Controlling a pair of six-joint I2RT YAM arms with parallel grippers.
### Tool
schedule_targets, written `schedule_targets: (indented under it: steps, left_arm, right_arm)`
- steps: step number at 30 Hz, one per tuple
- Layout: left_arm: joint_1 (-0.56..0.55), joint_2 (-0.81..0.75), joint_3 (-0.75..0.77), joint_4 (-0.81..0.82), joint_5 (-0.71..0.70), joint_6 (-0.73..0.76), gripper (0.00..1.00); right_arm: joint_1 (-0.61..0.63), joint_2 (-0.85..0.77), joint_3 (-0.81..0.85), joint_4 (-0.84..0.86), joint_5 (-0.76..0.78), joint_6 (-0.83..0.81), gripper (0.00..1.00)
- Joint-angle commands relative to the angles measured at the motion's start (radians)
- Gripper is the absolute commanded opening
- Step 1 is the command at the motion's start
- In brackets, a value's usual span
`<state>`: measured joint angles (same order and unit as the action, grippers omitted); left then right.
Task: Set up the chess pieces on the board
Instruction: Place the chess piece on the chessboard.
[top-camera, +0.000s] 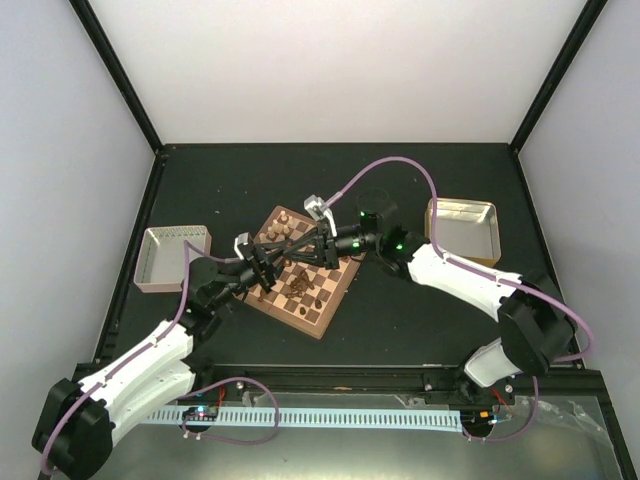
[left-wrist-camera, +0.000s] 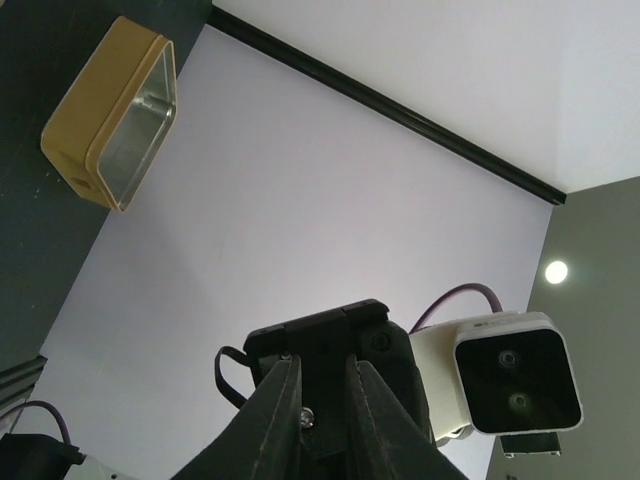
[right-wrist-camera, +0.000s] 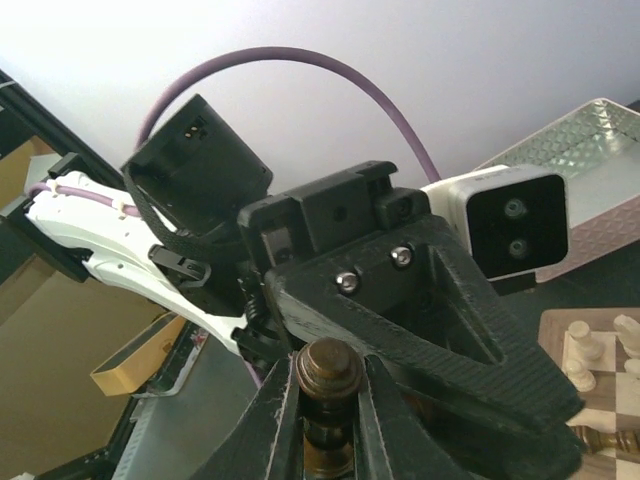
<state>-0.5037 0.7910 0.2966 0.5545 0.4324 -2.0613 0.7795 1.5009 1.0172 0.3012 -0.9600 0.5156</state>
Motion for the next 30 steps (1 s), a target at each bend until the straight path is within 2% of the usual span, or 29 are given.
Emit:
schedule_targets:
  steps: [1, 5, 10, 14, 18, 21, 25, 30]
  left_arm:
    - [0.008, -0.006, 0.005, 0.076, 0.018, -0.022, 0.12]
    - [0.009, -0.002, 0.006, 0.080, 0.017, -0.013, 0.02]
    - [0.015, -0.014, 0.010, 0.032, -0.008, 0.060, 0.02]
    - [0.041, -0.080, 0.035, -0.201, -0.093, 0.258, 0.02]
    - [0.067, -0.168, 0.087, -0.507, -0.249, 0.521, 0.01]
    - [0.071, -0.179, 0.152, -0.655, -0.324, 0.714, 0.02]
    - [0.072, -0.154, 0.219, -0.778, -0.380, 0.918, 0.02]
    - [0.073, -0.126, 0.235, -0.808, -0.383, 1.003, 0.02]
  right_arm:
    - [0.004, 0.013, 0.030, -0.015, 0.035, -0.043, 0.04]
    - [0.003, 0.011, 0.034, -0.043, 0.061, -0.067, 0.04]
    - [0.003, -0.021, 0.011, -0.054, 0.104, -0.099, 0.04]
    - [0.003, -0.097, -0.070, -0.060, 0.217, -0.154, 0.05]
    - [0.004, -0.166, -0.176, -0.060, 0.417, -0.226, 0.05]
    - [0.004, -0.170, -0.233, -0.061, 0.579, -0.252, 0.07]
    - [0.028, -0.134, -0.294, -0.023, 0.778, -0.277, 0.07]
    - [0.069, -0.046, -0.332, 0.064, 0.924, -0.292, 0.07]
